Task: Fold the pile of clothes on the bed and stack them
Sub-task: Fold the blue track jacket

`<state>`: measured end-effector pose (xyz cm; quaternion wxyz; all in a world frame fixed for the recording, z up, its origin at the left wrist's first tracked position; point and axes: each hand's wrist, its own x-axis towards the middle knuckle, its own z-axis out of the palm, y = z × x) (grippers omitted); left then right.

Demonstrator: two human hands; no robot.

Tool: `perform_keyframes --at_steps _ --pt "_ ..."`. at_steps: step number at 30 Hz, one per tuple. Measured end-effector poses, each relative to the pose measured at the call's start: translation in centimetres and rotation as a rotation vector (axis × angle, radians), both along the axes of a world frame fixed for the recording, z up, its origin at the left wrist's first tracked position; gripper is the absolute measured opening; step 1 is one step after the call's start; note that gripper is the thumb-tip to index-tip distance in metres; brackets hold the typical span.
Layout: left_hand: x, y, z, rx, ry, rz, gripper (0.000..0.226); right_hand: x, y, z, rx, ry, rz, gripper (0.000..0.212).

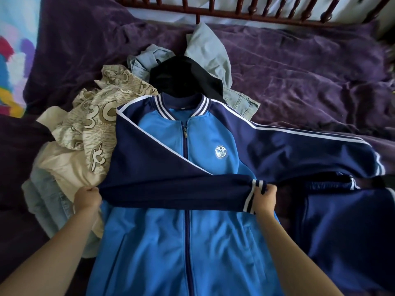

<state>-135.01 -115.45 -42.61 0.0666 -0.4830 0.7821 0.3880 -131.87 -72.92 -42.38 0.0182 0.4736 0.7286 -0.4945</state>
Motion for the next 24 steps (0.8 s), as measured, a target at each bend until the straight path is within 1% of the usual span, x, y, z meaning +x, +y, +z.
perform_keyframes --at_steps 2,4,6,7,9,11,15,17,19,20,21,22,23,24 --pt "0.0 0.4 -0.8 -0.006 -0.043 0.013 0.025 0.0 -0.1 -0.2 0.114 -0.084 0.128 0.031" --pt "0.2 2.0 0.1 -0.089 -0.105 -0.033 0.028 0.4 0.0 -1.2 0.163 -0.184 0.231 0.044" --pt "0.4 4.2 1.6 -0.2 -0.168 -0.083 0.039 1.0 0.6 -2.0 0.14 -0.277 0.204 0.057" --pt "0.6 5.2 2.3 -0.277 -0.177 -0.104 0.046 1.2 1.2 -2.1 0.149 -0.301 0.188 0.059" --pt "0.9 7.5 3.3 -0.448 -0.136 -0.229 0.056 1.2 3.1 -1.8 0.198 -0.281 0.187 0.057" --pt "1.2 9.5 3.0 -0.536 -0.07 -0.393 0.061 1.0 6.1 -1.1 0.218 -0.227 0.123 0.053" --pt "1.9 13.5 2.8 -0.478 -0.118 -0.593 0.067 0.8 13.6 0.7 0.19 -0.147 -0.144 0.046" --pt "2.4 15.5 2.8 -0.44 -0.169 -0.684 0.066 0.9 17.0 2.0 0.166 -0.103 -0.201 0.04" --pt "2.7 17.4 2.7 -0.411 -0.194 -0.75 0.066 0.7 20.2 3.1 0.136 -0.044 -0.201 0.037" --pt "2.9 18.2 2.8 -0.401 -0.197 -0.773 0.065 0.5 21.7 3.6 0.104 -0.01 -0.206 0.032" --pt "3.0 19.1 2.8 -0.391 -0.198 -0.786 0.065 0.2 23.1 3.9 0.055 0.01 -0.22 0.017" --pt "3.2 19.9 2.9 -0.38 -0.199 -0.791 0.065 -0.2 24.5 4.3 0.007 0.029 -0.229 0.01" --pt "3.3 20.7 3.0 -0.368 -0.198 -0.789 0.064 -0.6 26.3 4.0 -0.041 0.056 -0.245 0.022" --pt "3.4 21.3 3.1 -0.36 -0.193 -0.784 0.064 -1.0 27.7 4.1 -0.085 0.074 -0.27 0.028"
